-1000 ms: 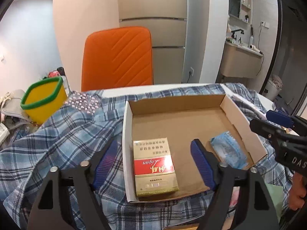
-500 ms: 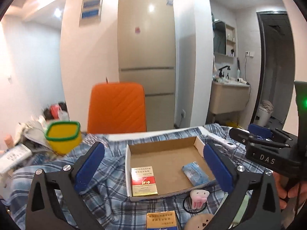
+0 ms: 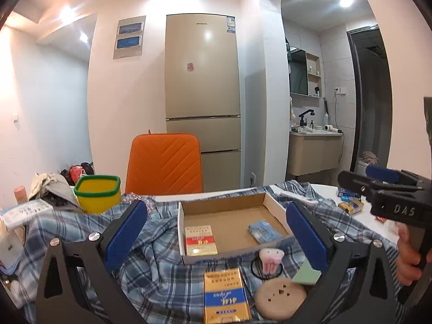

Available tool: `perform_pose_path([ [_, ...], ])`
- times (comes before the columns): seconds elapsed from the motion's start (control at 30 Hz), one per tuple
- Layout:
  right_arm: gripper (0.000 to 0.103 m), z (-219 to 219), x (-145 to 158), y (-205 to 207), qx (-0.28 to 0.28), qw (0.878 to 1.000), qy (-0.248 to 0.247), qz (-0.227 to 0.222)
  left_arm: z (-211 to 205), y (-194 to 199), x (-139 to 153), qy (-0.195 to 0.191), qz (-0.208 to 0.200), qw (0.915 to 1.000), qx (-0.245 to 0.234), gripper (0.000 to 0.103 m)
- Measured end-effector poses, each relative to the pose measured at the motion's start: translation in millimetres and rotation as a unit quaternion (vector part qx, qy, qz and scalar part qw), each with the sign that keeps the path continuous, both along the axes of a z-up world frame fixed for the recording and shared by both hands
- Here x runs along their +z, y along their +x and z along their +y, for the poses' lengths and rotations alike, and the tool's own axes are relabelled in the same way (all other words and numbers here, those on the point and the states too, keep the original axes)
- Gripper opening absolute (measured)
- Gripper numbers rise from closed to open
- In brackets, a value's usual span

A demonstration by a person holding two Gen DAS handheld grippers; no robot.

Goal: Organize soft objects
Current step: 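Reach the left tool to the gold-and-blue cigarette box and close on it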

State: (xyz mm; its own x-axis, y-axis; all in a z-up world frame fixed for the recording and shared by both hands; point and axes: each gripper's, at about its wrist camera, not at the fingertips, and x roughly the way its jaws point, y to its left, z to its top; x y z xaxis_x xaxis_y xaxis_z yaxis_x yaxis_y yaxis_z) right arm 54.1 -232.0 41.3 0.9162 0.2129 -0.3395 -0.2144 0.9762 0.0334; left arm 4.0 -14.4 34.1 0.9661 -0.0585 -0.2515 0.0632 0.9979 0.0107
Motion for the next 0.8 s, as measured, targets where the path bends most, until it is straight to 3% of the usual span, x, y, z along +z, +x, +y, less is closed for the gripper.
perform_pose_path([
  [0.1,0.089,-2.0,-8.8,-10.0,-0.008,1.000,0.000,-0.006,1.0,-3.0,-12.6,0.002,0.008,1.0000,0.003,0.103],
  [0.2,0.103,-3.0,-21.9,-14.1,-0.015,1.000,0.003,-0.008,4.9,-3.8,-23.2,-0.002,0.013,0.9999,0.008,0.103],
  [0.4,0.103,-3.3,-48.1,-17.1,-0.033,0.999,0.000,-0.010,18.9,7.6,-35.2,-0.041,0.050,0.9979,0.009,0.103],
  [0.57,0.103,-5.9,-48.8,-15.4,-0.037,0.999,0.006,-0.008,25.6,21.0,-45.5,-0.047,0.096,0.9942,0.004,0.103],
  [0.8,0.103,-9.3,-50.2,-13.9,-0.041,0.999,0.012,0.000,23.1,24.3,-53.2,-0.041,0.119,0.9921,0.004,0.103],
])
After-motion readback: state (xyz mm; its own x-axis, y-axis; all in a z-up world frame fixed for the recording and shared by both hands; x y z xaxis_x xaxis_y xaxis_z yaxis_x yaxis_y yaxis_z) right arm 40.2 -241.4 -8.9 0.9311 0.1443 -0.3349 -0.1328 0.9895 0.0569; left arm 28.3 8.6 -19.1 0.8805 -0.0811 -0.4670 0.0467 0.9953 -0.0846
